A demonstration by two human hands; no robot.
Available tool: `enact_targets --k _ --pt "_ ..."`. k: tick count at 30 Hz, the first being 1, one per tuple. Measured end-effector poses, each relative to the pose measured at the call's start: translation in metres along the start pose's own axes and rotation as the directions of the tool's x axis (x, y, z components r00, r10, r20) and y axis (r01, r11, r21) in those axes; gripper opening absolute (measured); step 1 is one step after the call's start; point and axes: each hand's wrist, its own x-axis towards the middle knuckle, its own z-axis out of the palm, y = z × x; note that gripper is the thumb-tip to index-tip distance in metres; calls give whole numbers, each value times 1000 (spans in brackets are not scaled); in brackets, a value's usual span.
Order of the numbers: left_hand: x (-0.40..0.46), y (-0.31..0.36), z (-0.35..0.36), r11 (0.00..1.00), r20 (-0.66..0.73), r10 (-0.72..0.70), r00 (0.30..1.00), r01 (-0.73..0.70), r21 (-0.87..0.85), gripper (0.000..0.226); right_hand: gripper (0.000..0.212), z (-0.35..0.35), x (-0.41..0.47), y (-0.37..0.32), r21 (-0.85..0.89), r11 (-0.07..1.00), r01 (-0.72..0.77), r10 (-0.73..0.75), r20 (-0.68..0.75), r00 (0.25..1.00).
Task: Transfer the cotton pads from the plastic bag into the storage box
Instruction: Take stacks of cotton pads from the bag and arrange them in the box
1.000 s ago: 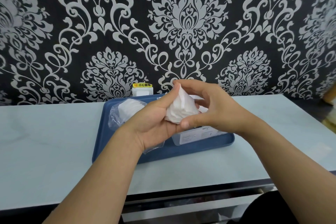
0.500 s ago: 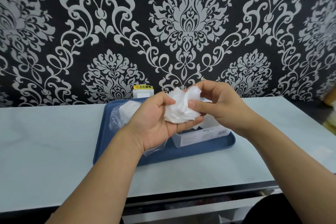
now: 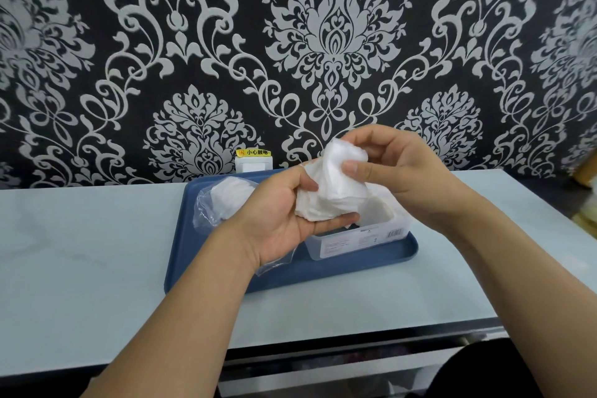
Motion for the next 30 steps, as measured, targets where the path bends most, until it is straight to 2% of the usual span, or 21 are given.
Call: enact_targets --k 3,9,14,18,21,23,26,30 --pt "-1 1 -1 999 20 -25 999 26 -45 59 28 -3 0 -1 108 994 -26 22 38 999" --pt "-4 1 3 996 91 -90 992 90 5 53 23 3 1 6 0 998 -68 68 53 996" --pt "-3 0 1 995 103 -91 991 94 -23 52 19 8 1 6 -91 995 -36 37 10 999" --pt "-2 1 2 991 123 -65 990 78 -105 50 16 13 2 7 -49 999 -11 10 -27 1000" --pt "-1 0 5 990 101 -56 993 68 -121 52 17 15 3 7 -172 985 20 -29 -46 999" --pt "0 -3 8 998 54 -35 998 37 -47 46 19 16 3 8 -256 966 27 -39 -43 998" --pt "2 -8 10 999 -39 12 999 -10 41 21 34 16 2 8 -376 926 46 -61 -30 998" --pt "5 -8 9 997 -112 41 993 -33 69 28 87 13 -5 3 -654 746 126 -31 155 987"
